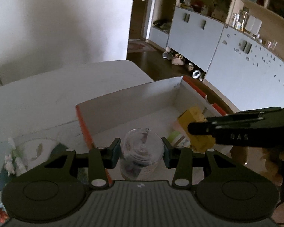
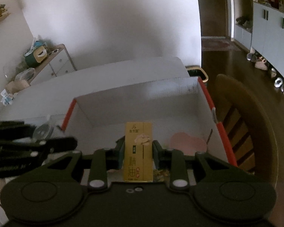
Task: Organize rigid objects
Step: 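Lower the clear cup and open the left gripper while the right gripper lowers the carton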
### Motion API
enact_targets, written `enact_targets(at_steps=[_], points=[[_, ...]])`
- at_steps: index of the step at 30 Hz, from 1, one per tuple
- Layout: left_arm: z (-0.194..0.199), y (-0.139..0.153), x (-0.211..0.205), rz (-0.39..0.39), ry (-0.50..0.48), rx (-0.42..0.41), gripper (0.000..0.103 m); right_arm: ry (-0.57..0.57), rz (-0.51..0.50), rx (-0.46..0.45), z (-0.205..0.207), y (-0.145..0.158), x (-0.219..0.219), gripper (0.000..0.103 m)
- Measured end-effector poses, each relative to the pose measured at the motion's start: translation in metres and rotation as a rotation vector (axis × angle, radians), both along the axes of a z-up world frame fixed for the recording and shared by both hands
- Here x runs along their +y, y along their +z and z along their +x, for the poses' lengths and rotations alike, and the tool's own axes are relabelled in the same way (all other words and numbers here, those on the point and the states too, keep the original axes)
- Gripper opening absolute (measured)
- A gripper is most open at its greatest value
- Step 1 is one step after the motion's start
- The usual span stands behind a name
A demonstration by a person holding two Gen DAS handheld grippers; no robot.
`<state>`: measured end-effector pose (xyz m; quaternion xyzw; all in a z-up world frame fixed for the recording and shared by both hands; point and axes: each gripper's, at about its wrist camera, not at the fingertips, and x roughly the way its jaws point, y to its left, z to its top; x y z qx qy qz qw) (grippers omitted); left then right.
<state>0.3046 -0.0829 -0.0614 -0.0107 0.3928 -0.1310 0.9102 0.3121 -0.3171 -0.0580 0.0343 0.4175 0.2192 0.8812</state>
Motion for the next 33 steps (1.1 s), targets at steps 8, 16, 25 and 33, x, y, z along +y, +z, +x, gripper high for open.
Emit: enact_targets(at_steps=[8,16,25,33], points=[[0.049,-0.020,-0.016,0.106,0.026,0.051,0.043,0.057,-0.021,0.033,0.004,-0.017,0.013,0.029],[0.077,-0.045,-0.026,0.179,0.029,0.123,0.043,0.109,-0.085,0.083,0.007,-0.037,0.027,0.029],[0.083,-0.056,-0.029,0.177,0.038,0.176,0.043,0.120,-0.126,0.104,0.013,-0.051,0.026,0.030],[0.073,-0.057,-0.033,0.164,0.044,0.189,0.043,0.111,-0.123,0.103,0.014,-0.047,0.021,0.034]])
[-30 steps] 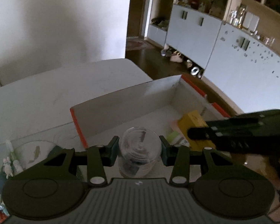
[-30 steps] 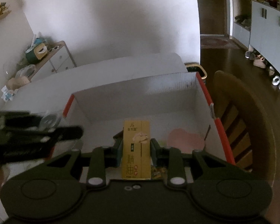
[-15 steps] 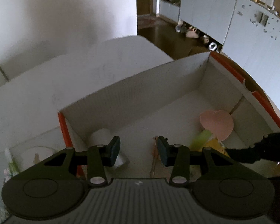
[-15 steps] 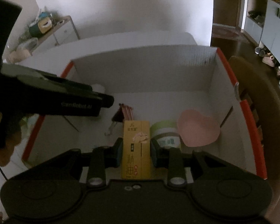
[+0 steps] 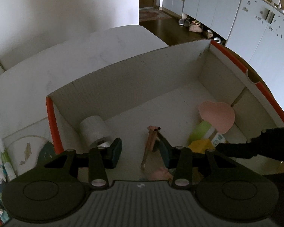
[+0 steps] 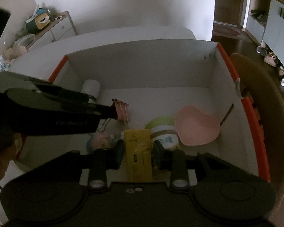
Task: Organize rigid objects
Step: 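Lower the clear cup and open the left gripper while the right gripper lowers the carton, then open the right gripper to release the yellow carton in the box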
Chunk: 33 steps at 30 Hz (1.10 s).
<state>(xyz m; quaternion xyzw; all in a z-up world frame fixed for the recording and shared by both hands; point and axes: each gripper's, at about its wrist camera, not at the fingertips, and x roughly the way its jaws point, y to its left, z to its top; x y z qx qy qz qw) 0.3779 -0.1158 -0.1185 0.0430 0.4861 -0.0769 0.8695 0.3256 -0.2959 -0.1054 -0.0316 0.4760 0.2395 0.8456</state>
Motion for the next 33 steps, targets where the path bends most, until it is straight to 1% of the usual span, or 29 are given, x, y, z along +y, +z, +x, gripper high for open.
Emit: enact_targets(at_steps=[2,7,9,12,13,16,23,28,33], points=[[-0.003,0.001,-0.001,0.004,0.002,-0.005,0.043,-0.001,0.001,0.002,-0.001,0.002,-0.002,0.038],[-0.013,0.008,-0.004,-0.008,0.005,-0.031,0.044,0.005,0.014,-0.008,-0.005,0.008,-0.006,0.043],[-0.017,0.011,-0.007,-0.010,0.005,-0.046,0.044,0.007,0.017,-0.014,-0.007,0.012,-0.006,0.046],[-0.027,0.018,-0.008,-0.008,0.001,-0.073,0.045,0.013,0.021,-0.023,-0.011,0.017,-0.006,0.050],[-0.030,0.020,-0.008,-0.010,0.001,-0.081,0.048,0.014,0.024,-0.026,-0.013,0.018,-0.007,0.052],[-0.039,0.028,-0.006,-0.025,-0.001,-0.104,0.054,0.017,0.032,-0.036,-0.018,0.024,-0.008,0.053],[-0.058,0.042,-0.005,-0.051,-0.001,-0.139,0.054,0.028,0.051,-0.070,-0.029,0.041,-0.009,0.056],[-0.071,0.055,0.002,-0.079,0.014,-0.173,0.061,0.040,0.061,-0.102,-0.039,0.052,-0.005,0.060],[-0.087,0.068,0.011,-0.095,0.020,-0.209,0.062,0.047,0.078,-0.123,-0.049,0.062,-0.003,0.064]])
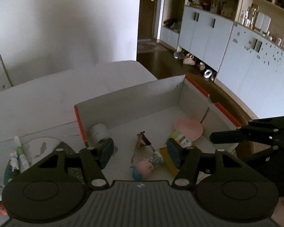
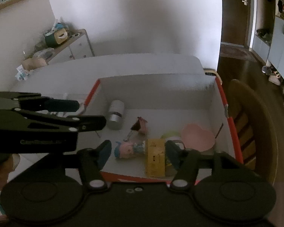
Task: Organize rigid objects
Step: 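Withdraw both tools from the box toward the items on the table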
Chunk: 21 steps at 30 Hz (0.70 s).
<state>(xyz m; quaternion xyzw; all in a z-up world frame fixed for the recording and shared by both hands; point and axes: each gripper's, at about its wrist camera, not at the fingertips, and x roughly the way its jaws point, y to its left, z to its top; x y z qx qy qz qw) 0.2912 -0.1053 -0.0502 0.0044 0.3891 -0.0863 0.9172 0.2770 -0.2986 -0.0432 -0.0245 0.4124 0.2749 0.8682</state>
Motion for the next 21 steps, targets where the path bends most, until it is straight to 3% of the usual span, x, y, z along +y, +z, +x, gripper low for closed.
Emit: enact_targets(at_steps=[6,9,13,21], points=[[-0.018,0.009,0.016,-0.030,0.030,-0.027,0.069,0.007,0.020,-0.012,-0.011,0.008,0.004,0.068],[-0.027,0.012,0.027,-0.054,0.044,-0.032,0.069,0.007,0.025,-0.026,-0.018,0.014,0.005,0.073],[-0.037,0.014,0.044,-0.079,0.069,-0.039,0.077,0.004,0.035,-0.051,-0.027,0.021,0.011,0.083],[-0.059,0.019,0.080,-0.092,0.103,-0.072,0.078,0.008,0.065,-0.103,-0.044,0.032,0.034,0.096]])
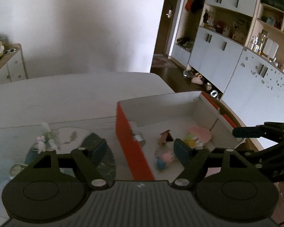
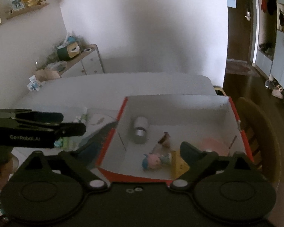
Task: Organize rigid objects
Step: 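Withdraw both tools from the box toward the items on the table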
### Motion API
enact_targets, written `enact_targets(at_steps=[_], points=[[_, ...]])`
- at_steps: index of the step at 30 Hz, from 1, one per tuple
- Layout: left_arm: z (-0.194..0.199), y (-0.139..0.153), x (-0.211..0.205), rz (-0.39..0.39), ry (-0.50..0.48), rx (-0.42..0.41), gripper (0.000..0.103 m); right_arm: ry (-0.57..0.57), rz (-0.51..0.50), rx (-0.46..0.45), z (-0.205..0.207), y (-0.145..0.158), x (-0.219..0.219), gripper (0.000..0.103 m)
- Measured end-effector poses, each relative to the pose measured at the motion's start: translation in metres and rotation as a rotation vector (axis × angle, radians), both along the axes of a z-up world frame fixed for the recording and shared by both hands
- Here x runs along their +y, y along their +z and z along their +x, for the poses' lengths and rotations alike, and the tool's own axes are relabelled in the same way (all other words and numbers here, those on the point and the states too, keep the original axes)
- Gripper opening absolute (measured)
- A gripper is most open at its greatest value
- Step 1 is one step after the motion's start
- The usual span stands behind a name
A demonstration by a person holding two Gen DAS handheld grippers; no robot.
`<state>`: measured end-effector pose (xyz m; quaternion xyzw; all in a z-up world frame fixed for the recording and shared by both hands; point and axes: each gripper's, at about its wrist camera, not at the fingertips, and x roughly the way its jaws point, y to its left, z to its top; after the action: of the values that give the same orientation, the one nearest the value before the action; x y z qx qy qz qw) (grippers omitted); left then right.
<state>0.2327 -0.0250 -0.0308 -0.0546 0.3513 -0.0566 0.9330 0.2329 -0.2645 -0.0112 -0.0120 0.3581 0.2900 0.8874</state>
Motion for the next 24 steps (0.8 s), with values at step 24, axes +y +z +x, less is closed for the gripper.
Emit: enact_targets(at_steps=[24], points=[[-0.039,-0.029,0.167,-0.024,0.057,0.003,0.100,0.056,0.046,-0.001,-0.022,-0.005,0.128,0.102]])
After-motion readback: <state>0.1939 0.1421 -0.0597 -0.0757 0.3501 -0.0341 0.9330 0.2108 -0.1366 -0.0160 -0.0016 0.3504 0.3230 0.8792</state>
